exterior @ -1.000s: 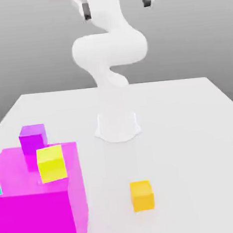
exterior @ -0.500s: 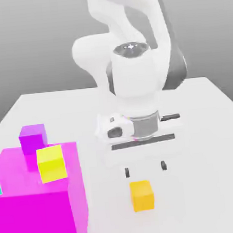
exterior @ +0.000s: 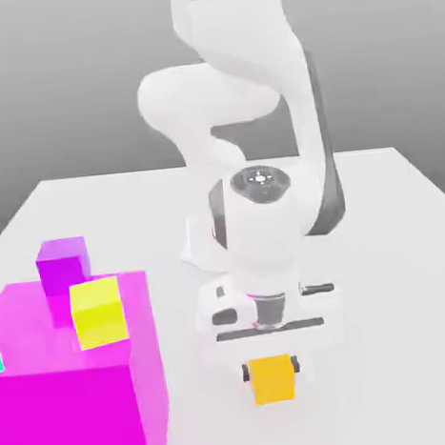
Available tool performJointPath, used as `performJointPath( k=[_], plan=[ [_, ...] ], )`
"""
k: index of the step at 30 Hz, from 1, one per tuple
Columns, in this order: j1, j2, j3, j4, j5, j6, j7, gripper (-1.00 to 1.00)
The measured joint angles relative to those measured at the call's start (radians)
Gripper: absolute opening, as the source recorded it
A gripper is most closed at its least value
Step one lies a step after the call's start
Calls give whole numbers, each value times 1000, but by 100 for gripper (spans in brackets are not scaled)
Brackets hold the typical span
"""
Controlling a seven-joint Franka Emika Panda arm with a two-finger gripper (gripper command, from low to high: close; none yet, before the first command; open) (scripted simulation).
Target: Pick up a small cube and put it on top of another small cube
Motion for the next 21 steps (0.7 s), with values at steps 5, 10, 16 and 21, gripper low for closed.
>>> performJointPath(
  k=[5,10,16,21],
  plan=[
    [3,-31,-7,-3,-16,-24,10,-100],
    [16,-139,-27,-19,-42,-113,28,-100],
    [24,-237,-18,-17,-50,-217,-1,-100],
    [-22,-269,-21,142,-24,-406,-156,-100]
  ],
)
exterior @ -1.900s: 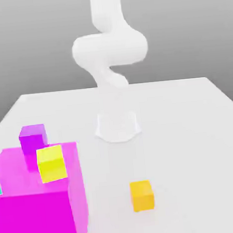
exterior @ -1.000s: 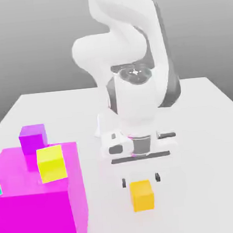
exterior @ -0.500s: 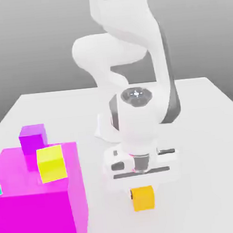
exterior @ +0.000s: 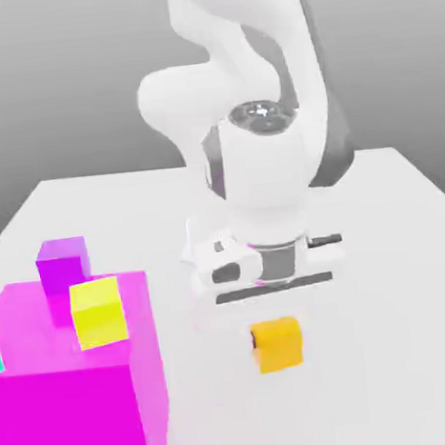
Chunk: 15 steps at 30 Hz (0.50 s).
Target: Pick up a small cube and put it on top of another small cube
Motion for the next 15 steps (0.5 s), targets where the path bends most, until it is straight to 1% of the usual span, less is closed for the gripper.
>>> performJointPath(
  k=[5,13,14,15],
  plan=[
    [-30,-36,-36,174,-11,-205,-134,-100],
    [-155,-129,-114,424,-47,-549,-236,-100],
    [-168,-143,-129,451,-53,-592,-240,-100],
    [-181,-151,-140,456,-51,-608,-232,-100]
  ],
)
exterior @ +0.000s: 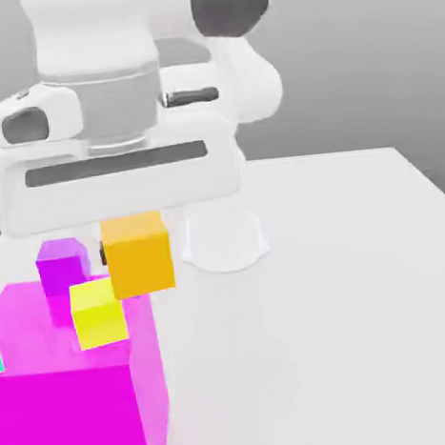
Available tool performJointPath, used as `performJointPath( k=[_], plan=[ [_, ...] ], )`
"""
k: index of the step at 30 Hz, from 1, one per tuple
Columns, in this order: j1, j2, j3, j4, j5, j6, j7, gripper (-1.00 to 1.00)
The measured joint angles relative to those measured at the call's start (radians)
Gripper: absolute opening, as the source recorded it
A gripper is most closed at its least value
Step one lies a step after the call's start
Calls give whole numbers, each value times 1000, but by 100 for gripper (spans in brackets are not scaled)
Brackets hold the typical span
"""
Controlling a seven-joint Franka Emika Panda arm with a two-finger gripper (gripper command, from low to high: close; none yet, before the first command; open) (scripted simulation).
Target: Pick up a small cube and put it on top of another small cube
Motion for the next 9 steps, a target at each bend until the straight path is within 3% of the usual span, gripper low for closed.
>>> performJointPath(
  k=[3,4,9],
  plan=[
    [-12,26,-12,-55,8,77,2,-100],
    [-13,39,-14,-78,10,113,0,100],
    [-13,39,-14,-78,10,113,0,100]
  ],
)
